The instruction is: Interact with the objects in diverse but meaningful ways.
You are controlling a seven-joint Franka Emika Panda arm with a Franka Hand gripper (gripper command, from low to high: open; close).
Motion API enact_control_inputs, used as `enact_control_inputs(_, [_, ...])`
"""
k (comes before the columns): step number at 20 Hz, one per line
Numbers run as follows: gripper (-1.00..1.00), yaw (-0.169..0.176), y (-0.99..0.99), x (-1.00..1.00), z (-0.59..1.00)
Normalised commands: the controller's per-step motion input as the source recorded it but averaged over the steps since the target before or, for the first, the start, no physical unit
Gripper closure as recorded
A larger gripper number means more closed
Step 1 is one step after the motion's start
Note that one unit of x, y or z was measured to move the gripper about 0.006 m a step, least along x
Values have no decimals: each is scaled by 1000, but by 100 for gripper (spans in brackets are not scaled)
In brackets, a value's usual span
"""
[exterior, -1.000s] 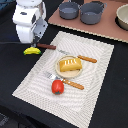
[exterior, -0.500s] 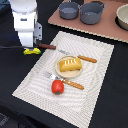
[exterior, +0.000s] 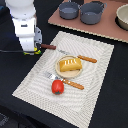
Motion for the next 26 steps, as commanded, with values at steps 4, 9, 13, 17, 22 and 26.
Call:
enact_control_inputs(4, [-100, 42, -104, -45, -219])
enact_control_inputs(9, [-100, 40, -99, -73, -187])
enact_control_inputs(13, [100, 36, -122, -110, -154])
enact_control_inputs(17, [100, 34, -125, -129, -122])
enact_control_inputs(22, [100, 36, -117, -118, -119])
enact_control_inputs(26, [100, 36, -121, -126, -61])
